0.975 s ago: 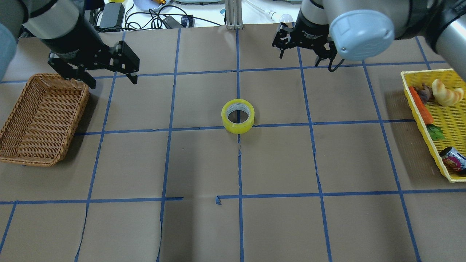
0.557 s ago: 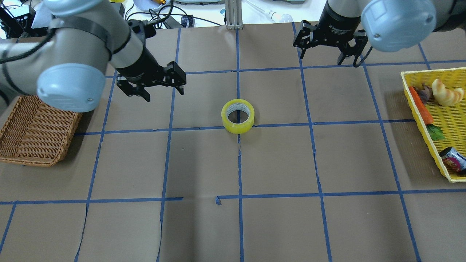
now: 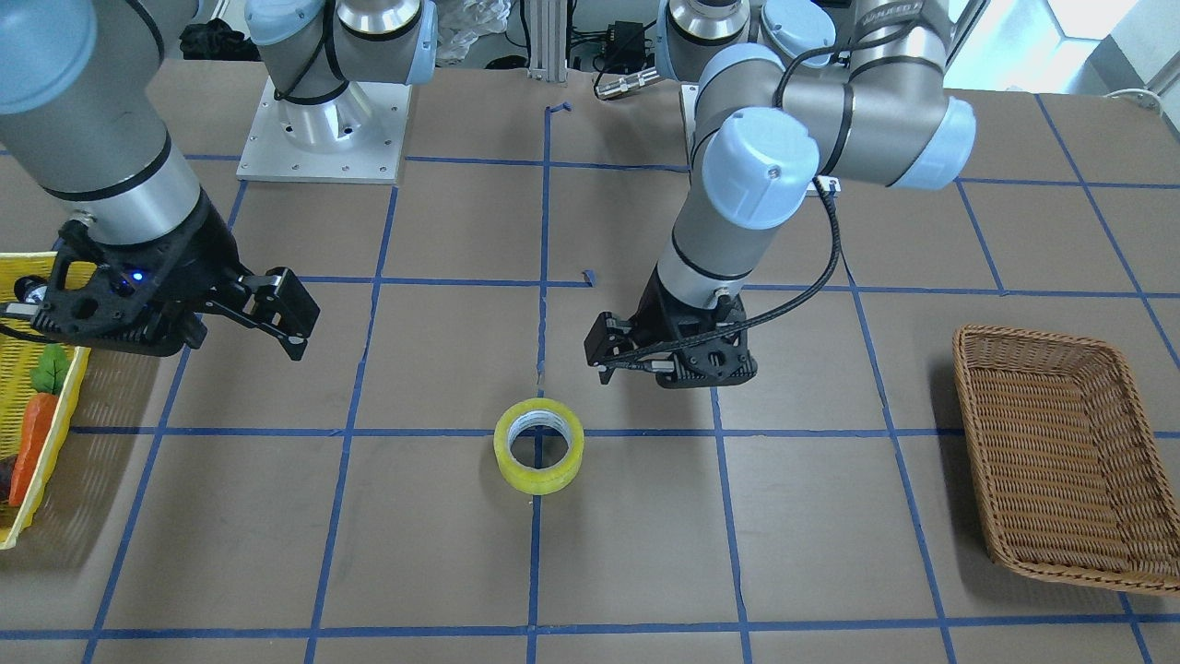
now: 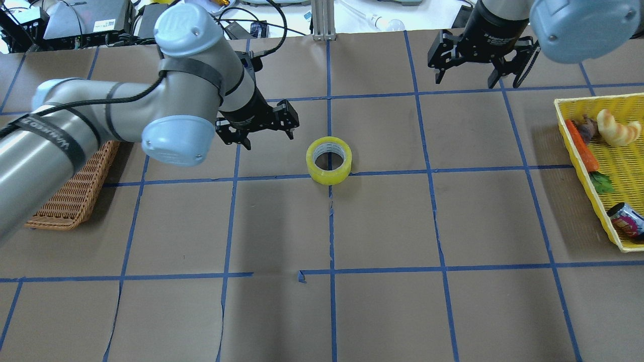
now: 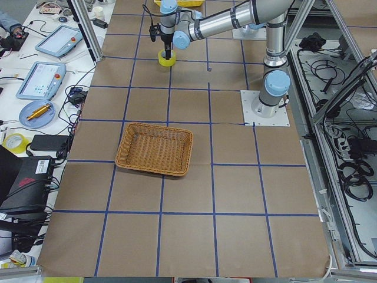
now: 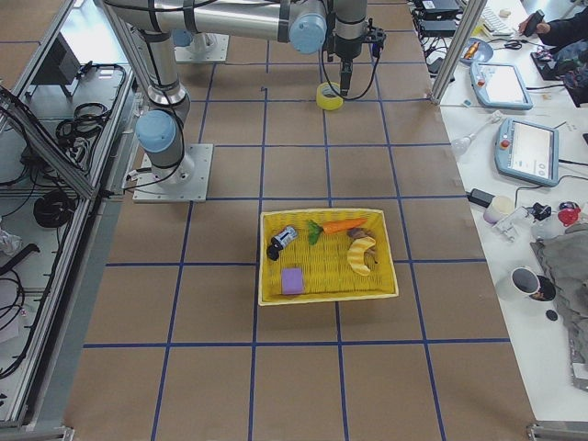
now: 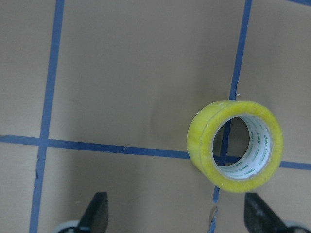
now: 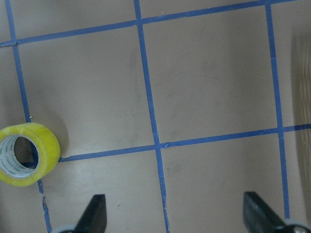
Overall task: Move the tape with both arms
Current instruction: 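Reach the left gripper to the tape roll while the right gripper withdraws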
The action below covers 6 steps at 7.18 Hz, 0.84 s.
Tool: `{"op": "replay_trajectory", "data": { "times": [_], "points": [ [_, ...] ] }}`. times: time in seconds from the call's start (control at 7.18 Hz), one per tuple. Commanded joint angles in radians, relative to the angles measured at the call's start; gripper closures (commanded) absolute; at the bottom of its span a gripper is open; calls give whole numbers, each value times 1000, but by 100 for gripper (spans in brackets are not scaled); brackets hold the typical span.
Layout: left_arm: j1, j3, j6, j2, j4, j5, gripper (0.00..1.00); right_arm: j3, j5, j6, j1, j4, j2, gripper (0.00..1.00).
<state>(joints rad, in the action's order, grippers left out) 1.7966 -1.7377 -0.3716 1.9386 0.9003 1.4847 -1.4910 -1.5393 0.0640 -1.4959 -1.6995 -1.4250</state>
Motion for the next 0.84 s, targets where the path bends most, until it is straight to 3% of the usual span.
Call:
{"op": "replay_trajectory", "data": {
  "times": [0.0, 0.14, 0.28, 0.56, 0.7],
  "points": [
    [50, 3, -49, 97, -127, 20, 3, 0, 2, 2, 13, 12, -9, 0],
    [58, 4, -61, 129, -139, 11, 5, 0, 1, 8, 13, 15, -11, 0],
    [61, 4, -60, 154, -167, 11, 15, -2, -10, 10, 11, 20, -11, 0],
    [70, 3, -55, 178, -167, 9, 88, -26, -12, 10, 11, 9, -15, 0],
    [75, 4, -38, 180, -155, 8, 100, -29, -12, 10, 11, 9, -29, 0]
  ]
}}
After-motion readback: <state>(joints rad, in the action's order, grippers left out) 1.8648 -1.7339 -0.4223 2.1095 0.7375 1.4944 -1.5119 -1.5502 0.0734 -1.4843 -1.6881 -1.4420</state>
